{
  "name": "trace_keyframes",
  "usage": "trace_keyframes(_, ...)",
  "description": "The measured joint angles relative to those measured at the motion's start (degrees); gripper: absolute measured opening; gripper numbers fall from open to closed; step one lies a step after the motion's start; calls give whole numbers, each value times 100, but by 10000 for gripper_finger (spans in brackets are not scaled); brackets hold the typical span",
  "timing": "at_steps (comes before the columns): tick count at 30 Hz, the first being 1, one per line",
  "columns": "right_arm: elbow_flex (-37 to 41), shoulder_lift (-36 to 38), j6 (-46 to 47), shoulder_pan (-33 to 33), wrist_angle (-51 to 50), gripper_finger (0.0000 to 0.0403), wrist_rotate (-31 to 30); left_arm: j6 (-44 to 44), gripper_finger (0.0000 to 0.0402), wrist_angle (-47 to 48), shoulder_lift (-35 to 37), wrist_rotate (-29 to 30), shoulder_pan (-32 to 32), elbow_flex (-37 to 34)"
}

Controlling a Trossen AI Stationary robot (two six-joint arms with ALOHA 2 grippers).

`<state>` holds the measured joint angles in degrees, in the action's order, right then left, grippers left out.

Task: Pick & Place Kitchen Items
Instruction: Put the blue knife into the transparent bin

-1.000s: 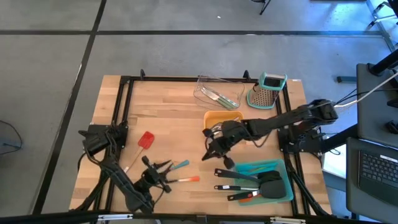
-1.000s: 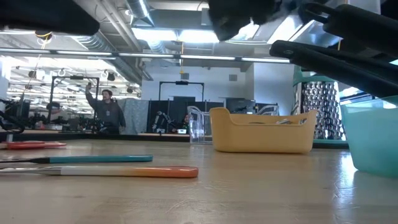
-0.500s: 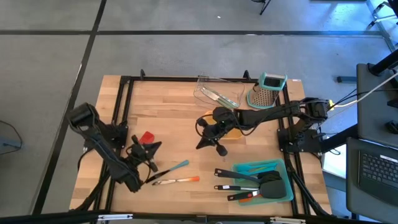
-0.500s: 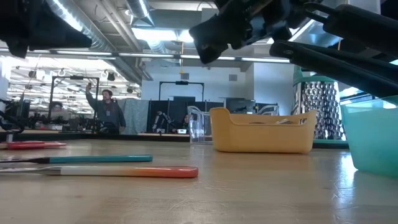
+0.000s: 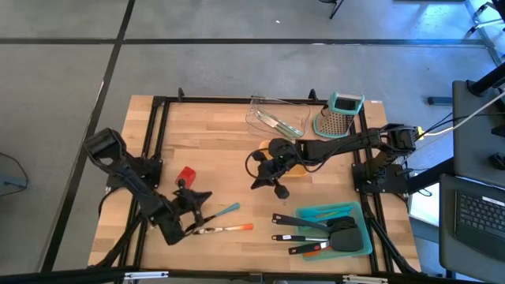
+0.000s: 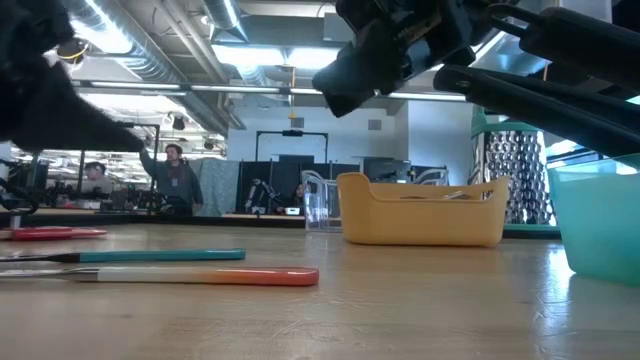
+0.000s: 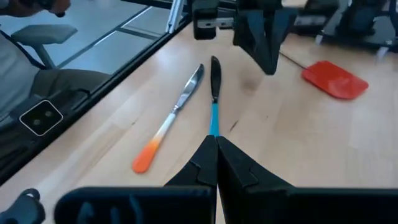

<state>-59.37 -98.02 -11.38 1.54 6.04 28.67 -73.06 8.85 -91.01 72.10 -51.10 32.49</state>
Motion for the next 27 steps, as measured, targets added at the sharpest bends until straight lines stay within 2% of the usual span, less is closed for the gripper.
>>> trace_keyframes(3, 0, 0, -1, 2, 92, 2, 0, 730, 1, -1517, 69, -28, -92, -555)
trace_keyframes(6, 0, 0, -2, 0, 167, 2, -2, 1772, 1, -3391, 89, -361, 5, -1168)
trace_keyframes(11, 0, -1, -17, 0, 298, 2, -12, 4272, 1, -6749, 89, -1733, 633, -1855)
trace_keyframes(14, 1, 0, -115, 0, 334, 2, -11, 5468, 1, -7859, 95, -2743, 1111, -1915)
trace_keyframes(17, 2, 0, -151, 0, 333, 2, -11, 5767, 1, -7814, 97, -3540, 1436, -1790)
trace_keyframes(20, 0, 0, -153, 0, 300, 2, -11, 5327, 2, -6884, 97, -4145, 1708, -1499)
trace_keyframes(24, 2, 0, -153, 0, 177, 2, -10, 4359, 9, -4396, 97, -5014, 1985, -672)
trace_keyframes(27, 2, 0, -153, 0, 87, 2, -9, 3968, 18, -2448, 95, -5118, 1987, 83)
